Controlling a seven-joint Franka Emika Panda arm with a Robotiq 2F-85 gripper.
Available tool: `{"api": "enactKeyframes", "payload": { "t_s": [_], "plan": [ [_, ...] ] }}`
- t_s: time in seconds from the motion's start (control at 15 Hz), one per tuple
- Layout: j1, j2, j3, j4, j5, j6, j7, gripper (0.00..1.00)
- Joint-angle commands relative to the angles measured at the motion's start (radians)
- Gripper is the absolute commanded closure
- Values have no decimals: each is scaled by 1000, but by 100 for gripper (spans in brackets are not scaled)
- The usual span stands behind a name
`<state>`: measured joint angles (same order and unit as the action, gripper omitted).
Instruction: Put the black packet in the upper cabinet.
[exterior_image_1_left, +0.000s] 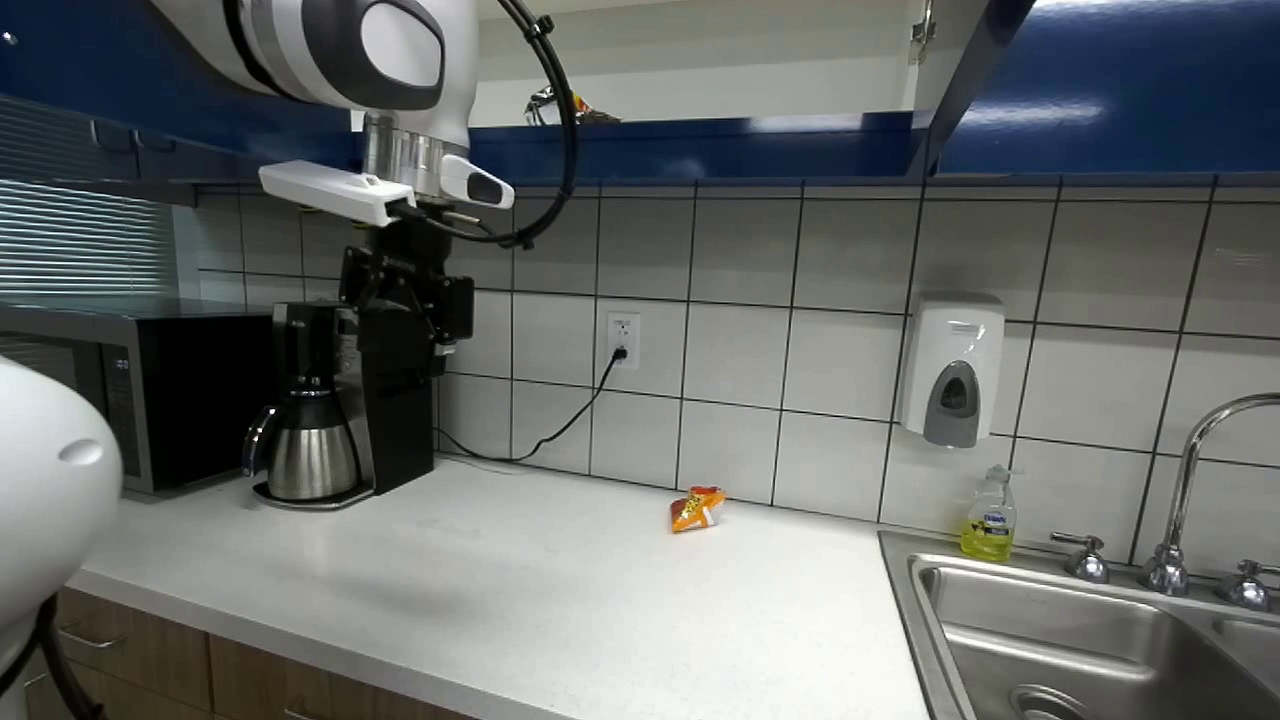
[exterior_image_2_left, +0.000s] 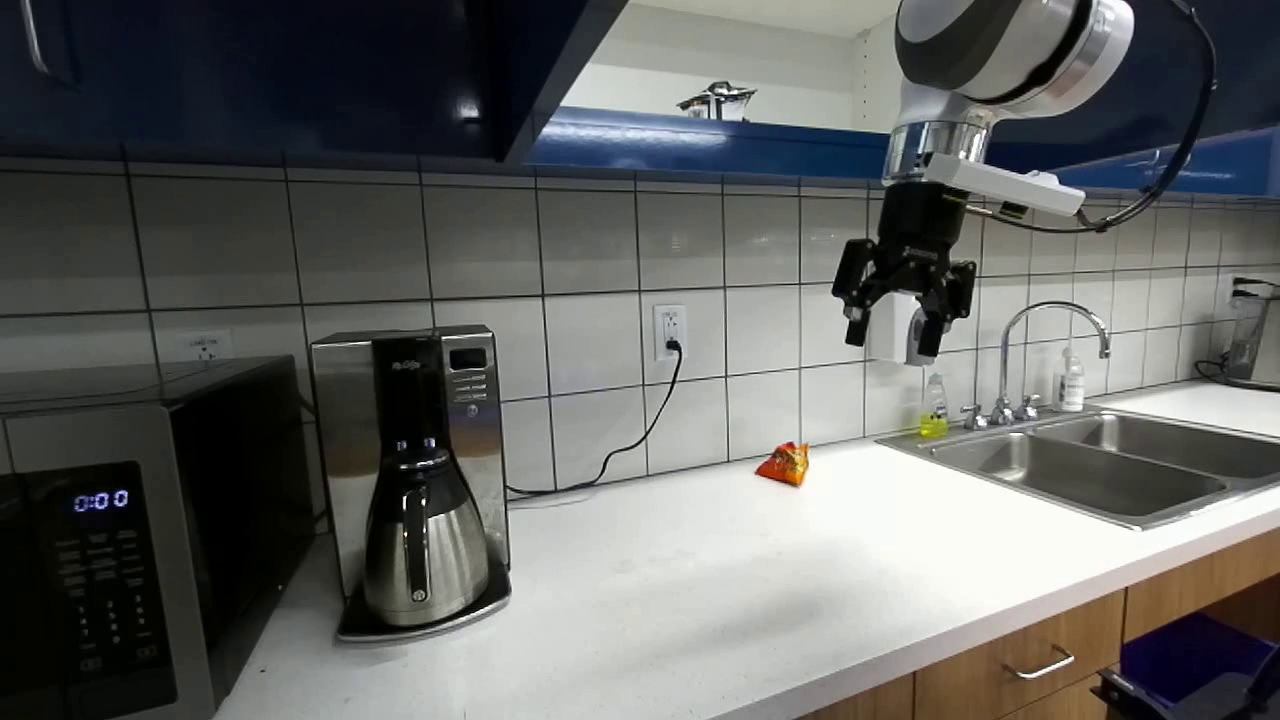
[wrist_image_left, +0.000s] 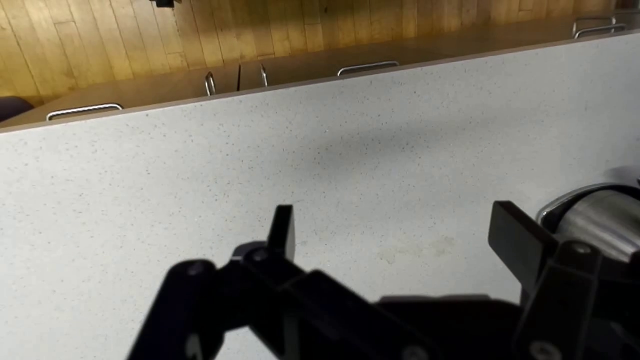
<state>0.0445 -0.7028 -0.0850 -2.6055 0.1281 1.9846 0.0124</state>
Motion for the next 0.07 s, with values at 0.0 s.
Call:
{"api": "enactKeyframes", "payload": {
  "t_s": [0.0],
  "plan": [
    [-20,2,16,2,12,-4,-11,0]
  ]
}}
